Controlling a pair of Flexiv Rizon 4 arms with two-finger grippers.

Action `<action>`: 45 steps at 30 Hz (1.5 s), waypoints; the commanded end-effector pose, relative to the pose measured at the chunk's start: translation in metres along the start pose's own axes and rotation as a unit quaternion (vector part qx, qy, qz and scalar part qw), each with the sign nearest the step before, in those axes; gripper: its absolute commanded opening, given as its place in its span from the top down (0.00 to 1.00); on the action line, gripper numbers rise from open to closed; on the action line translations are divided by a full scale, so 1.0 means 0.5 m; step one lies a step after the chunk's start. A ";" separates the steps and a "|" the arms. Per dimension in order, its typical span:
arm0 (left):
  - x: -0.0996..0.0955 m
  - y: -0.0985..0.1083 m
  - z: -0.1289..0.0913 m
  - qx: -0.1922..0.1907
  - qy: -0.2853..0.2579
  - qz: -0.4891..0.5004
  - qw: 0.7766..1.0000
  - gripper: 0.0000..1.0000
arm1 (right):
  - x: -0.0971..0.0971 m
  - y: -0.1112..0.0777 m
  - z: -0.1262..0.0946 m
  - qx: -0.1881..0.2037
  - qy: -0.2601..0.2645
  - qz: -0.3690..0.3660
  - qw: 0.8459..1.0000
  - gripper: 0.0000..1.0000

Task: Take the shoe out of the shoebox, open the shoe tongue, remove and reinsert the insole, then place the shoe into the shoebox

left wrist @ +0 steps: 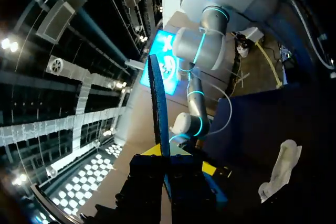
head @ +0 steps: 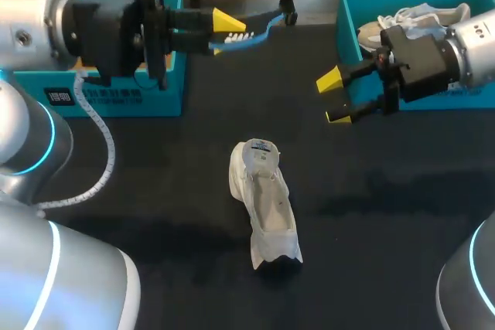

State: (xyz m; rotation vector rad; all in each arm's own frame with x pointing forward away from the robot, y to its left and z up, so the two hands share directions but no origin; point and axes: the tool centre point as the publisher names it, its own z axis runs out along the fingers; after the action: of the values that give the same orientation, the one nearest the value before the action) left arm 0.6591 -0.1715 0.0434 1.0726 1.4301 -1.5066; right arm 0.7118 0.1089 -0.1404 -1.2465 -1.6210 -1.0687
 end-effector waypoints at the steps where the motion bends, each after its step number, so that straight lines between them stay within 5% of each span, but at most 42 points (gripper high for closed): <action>1: 0.016 -0.004 0.005 -0.011 -0.028 0.121 0.992 1.00 | -0.002 0.003 0.005 0.001 0.000 0.000 1.000 0.00; 8: 0.021 0.001 0.006 -0.013 -0.026 0.143 0.989 1.00 | -0.002 0.003 0.005 0.001 0.000 0.000 1.000 0.00; 23: 0.115 0.126 0.001 -0.044 0.064 0.249 0.965 1.00 | -0.002 0.003 0.005 0.001 0.000 0.000 1.000 0.00; 39: 0.123 0.136 0.002 -0.045 0.054 0.252 0.965 1.00 | -0.002 0.003 0.005 0.001 0.000 0.000 1.000 0.00; 45: 0.175 0.189 -0.004 -0.050 0.038 0.240 0.969 1.00 | 0.021 0.035 -0.010 -0.049 0.019 0.003 0.999 0.00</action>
State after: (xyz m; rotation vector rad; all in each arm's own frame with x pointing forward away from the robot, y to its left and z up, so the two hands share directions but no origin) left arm 0.7158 -0.1680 -0.0549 1.3254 1.1915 -1.0374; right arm 0.7325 0.1093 -0.1274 -1.2776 -1.5640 -1.1423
